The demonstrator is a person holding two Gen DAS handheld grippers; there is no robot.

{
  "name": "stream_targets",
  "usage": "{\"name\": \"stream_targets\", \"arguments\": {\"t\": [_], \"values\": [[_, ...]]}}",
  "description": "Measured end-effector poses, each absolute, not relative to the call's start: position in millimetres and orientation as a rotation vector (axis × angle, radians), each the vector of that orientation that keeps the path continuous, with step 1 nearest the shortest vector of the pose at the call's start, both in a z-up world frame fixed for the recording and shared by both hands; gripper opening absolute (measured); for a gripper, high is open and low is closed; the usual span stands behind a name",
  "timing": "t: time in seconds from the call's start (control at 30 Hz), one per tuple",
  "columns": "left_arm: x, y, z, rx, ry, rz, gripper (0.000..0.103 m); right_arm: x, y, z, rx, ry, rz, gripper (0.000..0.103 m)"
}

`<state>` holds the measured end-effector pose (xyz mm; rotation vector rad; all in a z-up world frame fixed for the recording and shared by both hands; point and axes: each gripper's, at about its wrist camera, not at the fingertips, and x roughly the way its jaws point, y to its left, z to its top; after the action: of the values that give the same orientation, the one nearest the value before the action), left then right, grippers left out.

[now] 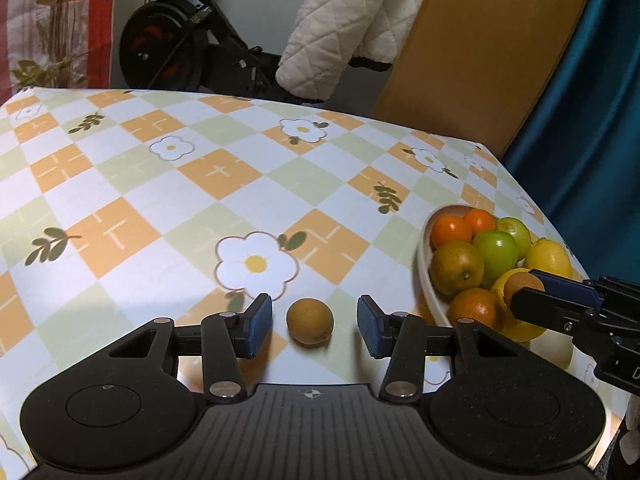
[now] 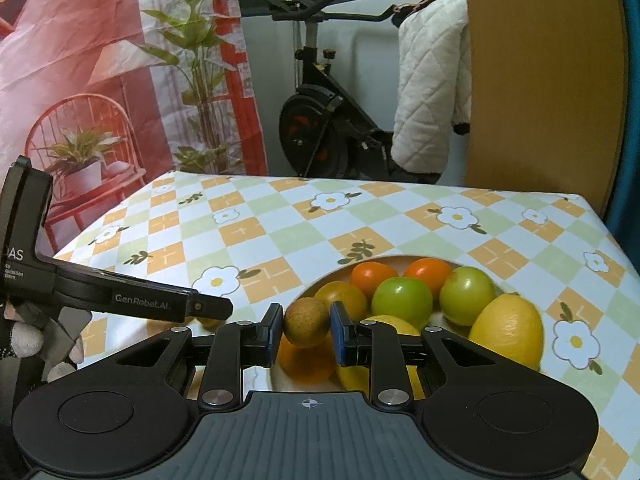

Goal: Organize fruits
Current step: 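Close the left gripper on the small brown fruit, then carry the small brown fruit onto the plate and open the left gripper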

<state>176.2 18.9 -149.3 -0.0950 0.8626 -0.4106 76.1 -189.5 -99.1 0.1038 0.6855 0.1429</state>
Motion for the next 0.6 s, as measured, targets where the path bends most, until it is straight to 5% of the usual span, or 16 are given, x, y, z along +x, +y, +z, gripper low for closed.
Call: {"name": "stream_targets", "arguments": {"t": [0.2,0.6], "values": [[170.9,15.7,-150.5,-0.061,0.863,-0.406,0.028,74.0,-188.6,-98.1,0.106,0.686,0.138,0.023],[153.5,14.4,-132.7,-0.087,0.806,-0.399,0.028,65.8,-190.9,-100.7,0.114,0.688,0.132,0.023]]}}
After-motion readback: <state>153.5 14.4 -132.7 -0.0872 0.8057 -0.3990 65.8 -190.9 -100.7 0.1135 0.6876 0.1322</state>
